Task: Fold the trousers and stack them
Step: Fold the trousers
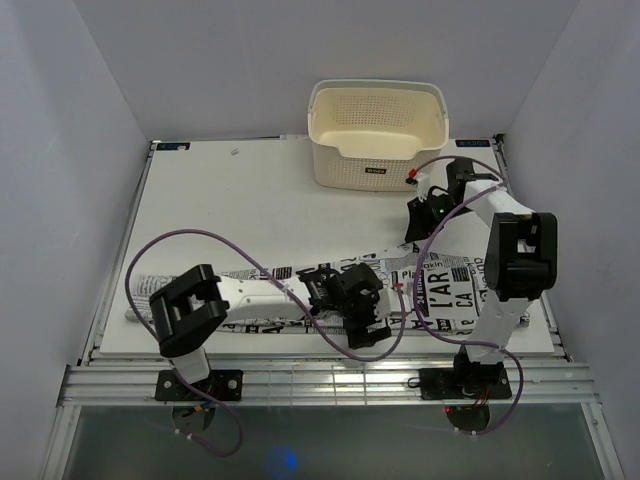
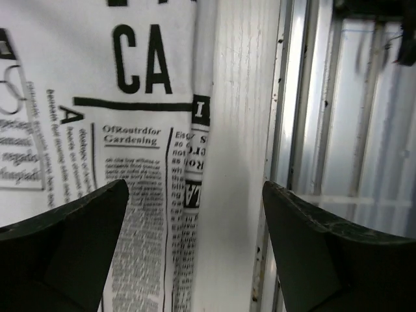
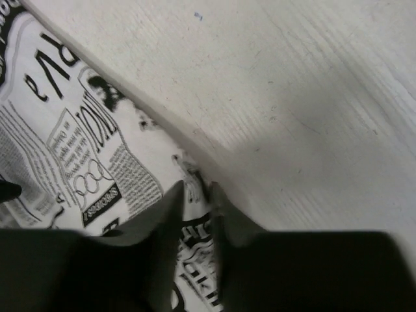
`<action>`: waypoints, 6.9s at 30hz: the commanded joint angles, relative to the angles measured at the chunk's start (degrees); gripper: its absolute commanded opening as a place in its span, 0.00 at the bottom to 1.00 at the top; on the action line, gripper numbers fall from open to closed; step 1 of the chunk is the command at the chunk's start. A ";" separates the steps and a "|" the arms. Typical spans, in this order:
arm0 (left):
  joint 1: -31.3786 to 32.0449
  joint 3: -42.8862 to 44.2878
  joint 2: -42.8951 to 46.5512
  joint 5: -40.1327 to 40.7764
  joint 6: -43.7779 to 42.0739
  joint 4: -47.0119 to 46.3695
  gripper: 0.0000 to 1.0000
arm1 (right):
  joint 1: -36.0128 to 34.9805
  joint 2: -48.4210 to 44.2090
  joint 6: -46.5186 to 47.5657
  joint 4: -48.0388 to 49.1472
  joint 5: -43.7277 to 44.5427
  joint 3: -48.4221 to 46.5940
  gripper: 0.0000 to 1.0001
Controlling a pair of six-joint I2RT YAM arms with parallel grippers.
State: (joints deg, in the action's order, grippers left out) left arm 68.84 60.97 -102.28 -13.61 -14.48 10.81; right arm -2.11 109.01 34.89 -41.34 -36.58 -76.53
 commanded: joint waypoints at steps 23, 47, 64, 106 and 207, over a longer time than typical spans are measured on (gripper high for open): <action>-23.66 36.66 -22.78 -11.96 12.37 1.94 0.82 | 18.99 -36.04 34.44 -28.35 12.60 19.66 0.41; -24.98 45.91 -37.46 -26.29 25.73 -8.35 0.64 | 2.46 -45.38 38.14 -13.16 13.37 41.98 0.45; -27.70 42.46 -34.21 -22.19 21.78 -9.50 0.00 | 2.37 -46.43 38.41 -9.90 23.39 48.67 0.26; -51.96 -20.18 40.57 -15.04 -26.73 44.65 0.42 | -24.65 -36.41 9.32 -5.88 0.10 22.47 0.27; -52.75 -24.07 23.12 12.73 -15.05 29.63 0.78 | -9.17 -22.80 0.44 -4.72 27.79 28.02 0.81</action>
State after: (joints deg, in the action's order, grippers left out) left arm 17.65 36.14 -72.53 -6.44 -32.14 48.86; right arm -15.66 84.55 32.73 -46.54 -13.52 -49.52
